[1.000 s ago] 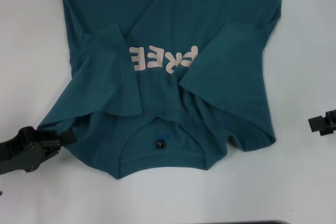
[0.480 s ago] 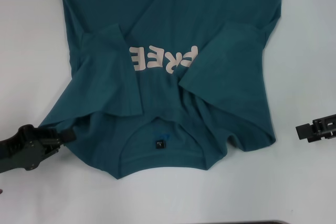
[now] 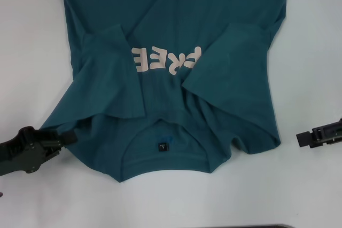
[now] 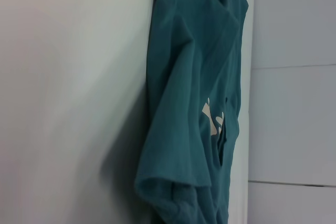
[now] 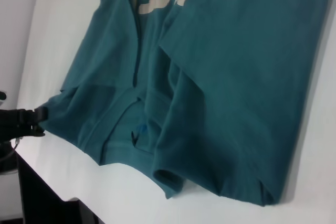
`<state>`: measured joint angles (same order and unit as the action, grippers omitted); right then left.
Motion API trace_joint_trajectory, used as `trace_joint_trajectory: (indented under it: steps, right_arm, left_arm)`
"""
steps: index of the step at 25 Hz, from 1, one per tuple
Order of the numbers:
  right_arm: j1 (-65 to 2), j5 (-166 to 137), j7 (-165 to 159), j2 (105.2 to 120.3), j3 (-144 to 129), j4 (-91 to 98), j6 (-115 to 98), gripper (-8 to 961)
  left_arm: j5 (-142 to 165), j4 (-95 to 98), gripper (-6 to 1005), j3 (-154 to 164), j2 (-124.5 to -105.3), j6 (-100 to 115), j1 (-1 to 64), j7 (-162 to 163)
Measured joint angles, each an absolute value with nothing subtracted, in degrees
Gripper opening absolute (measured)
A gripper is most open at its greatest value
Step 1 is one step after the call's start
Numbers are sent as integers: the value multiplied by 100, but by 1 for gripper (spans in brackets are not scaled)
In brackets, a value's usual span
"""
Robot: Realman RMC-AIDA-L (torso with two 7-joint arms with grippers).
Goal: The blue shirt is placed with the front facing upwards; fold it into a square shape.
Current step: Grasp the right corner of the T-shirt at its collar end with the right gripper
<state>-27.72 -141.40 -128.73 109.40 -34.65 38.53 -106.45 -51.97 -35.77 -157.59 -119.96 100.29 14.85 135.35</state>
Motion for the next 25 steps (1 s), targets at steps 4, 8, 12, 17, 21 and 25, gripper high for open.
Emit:
trace_joint_trajectory:
  steps: [4, 8, 12, 17, 21, 25]
  right_arm:
    - [-2774, -14141, -12590, 11035, -3435, 3858, -10626, 807]
    - [-2775, -14143, -12508, 11103, -3457, 3822, -10560, 807]
    - [-2777, -14143, -12598, 11106, -3494, 3794, -10551, 807]
    - [-2778, -14149, -12871, 11076, -3551, 3790, -10541, 807]
    - [-2799, -14163, -12986, 11091, -3608, 3787, -10522, 807]
    - [-2847, -14303, -13088, 11136, -3631, 3787, -10433, 807]
  left_arm:
    - [-5202, -3577, 8, -15758, -11997, 10028, 1485, 13535]
    - [-5204, -3569, 8, -15758, -11997, 10020, 1486, 13535]
    - [-5204, -3568, 8, -15758, -11997, 10018, 1492, 13536]
    - [-5204, -3568, 7, -15758, -12000, 10004, 1500, 13541]
    - [-5203, -3561, 7, -15758, -12007, 10002, 1517, 13542]
    - [-5203, -3559, 7, -15759, -12006, 10001, 1526, 13550]
